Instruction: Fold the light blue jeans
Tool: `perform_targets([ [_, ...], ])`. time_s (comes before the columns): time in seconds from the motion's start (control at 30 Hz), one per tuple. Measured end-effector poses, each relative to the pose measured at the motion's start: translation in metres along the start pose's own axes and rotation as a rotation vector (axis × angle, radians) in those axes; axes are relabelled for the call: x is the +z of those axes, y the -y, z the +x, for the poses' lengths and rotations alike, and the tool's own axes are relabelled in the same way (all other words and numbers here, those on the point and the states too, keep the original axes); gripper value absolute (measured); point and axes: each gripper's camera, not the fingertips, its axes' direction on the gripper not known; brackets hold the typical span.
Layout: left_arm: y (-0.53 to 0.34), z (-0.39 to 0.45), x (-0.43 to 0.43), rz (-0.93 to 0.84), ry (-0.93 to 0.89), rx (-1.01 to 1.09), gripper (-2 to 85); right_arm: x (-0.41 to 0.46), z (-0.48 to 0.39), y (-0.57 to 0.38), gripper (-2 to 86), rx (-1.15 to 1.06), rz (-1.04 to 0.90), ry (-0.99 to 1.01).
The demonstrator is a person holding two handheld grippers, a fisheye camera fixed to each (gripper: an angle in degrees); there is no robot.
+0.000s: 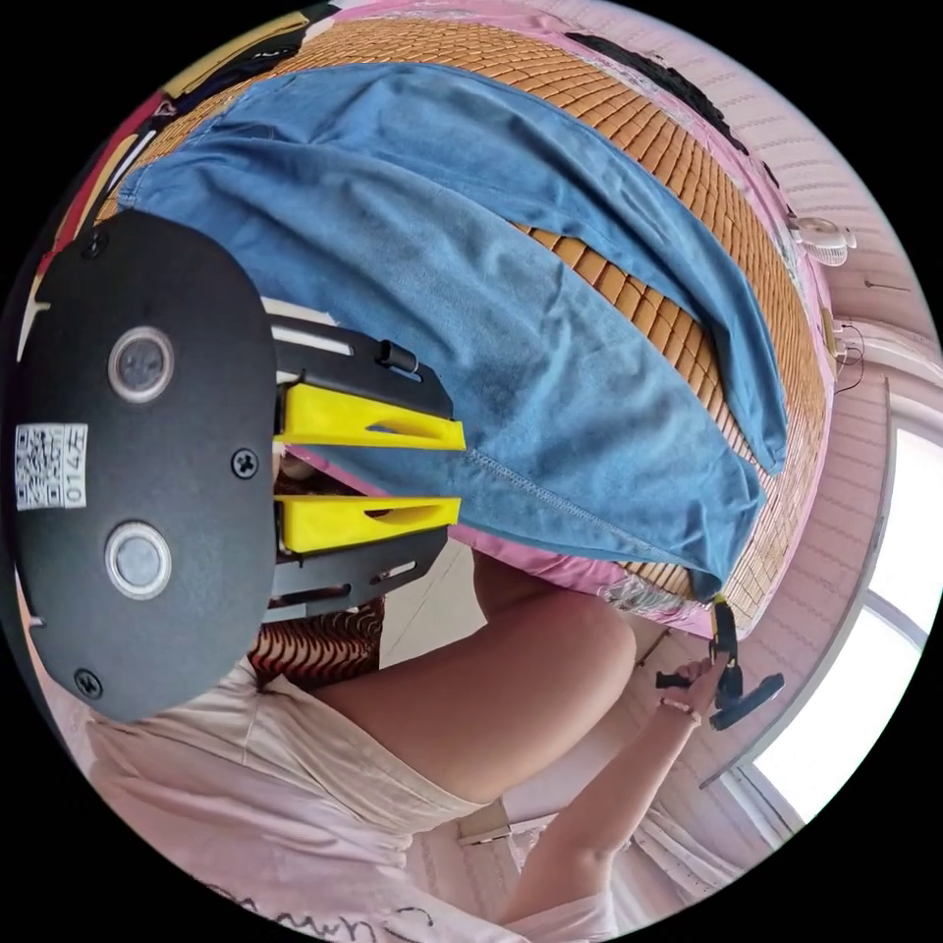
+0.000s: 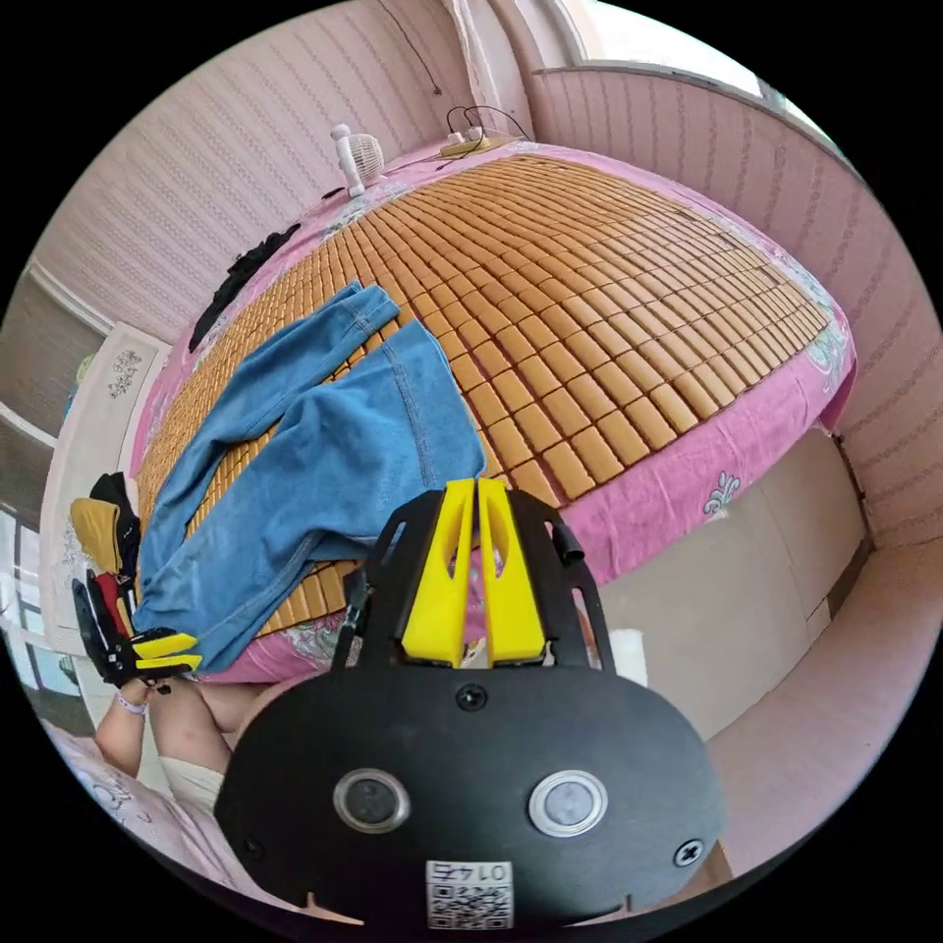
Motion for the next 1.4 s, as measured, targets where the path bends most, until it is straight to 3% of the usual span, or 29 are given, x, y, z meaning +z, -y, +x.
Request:
perform_targets([
  [0.13,-0.001,0.004,0.0,0.014,0.014,0.069,-0.1,-0.06,0.001,0.002,0.4,-0.027,0.201,0.152],
  [0.2,-0.002,0.008,-0.004,0.01,0.005,0.1,-0.5,-0.094,-0.002,-0.002,0.6,-0.078,0.28,0.111],
  [0.27,-0.006,0.016,-0.015,0.034,-0.031,0.16,-0.5,-0.097,0.004,-0.007,1.2,-0.087,0.231,0.012],
  [0.4,-0.019,0.016,-0.027,0.025,-0.111,0.165,3.7,-0.053,0.039,-0.014,6.6,0.028,-0.08,-0.067],
  [0.5,-0.026,0.011,-0.035,-0.004,-0.115,0.156,6.0,-0.045,0.035,-0.014,8.8,0.02,0.01,0.008],
  [0.67,-0.021,-0.008,-0.056,0.073,0.029,0.084,5.5,-0.001,0.003,0.011,8.8,-0.048,0.038,0.021],
  [0.93,0.007,-0.033,-0.04,0.066,0.197,-0.032,7.3,0.069,-0.021,0.044,7.1,-0.04,0.01,-0.103],
  [1.07,0.009,-0.038,-0.017,-0.038,0.202,-0.043,7.4,0.08,-0.03,0.048,1.0,-0.13,-0.037,-0.086],
  [1.23,-0.001,-0.045,-0.03,-0.048,0.124,-0.08,0.8,0.048,-0.037,0.054,0.5,-0.136,0.132,-0.024],
  [1.4,-0.013,-0.041,-0.048,0.06,0.239,-0.078,4.0,0.085,-0.045,0.071,2.2,-0.067,0.098,-0.05],
])
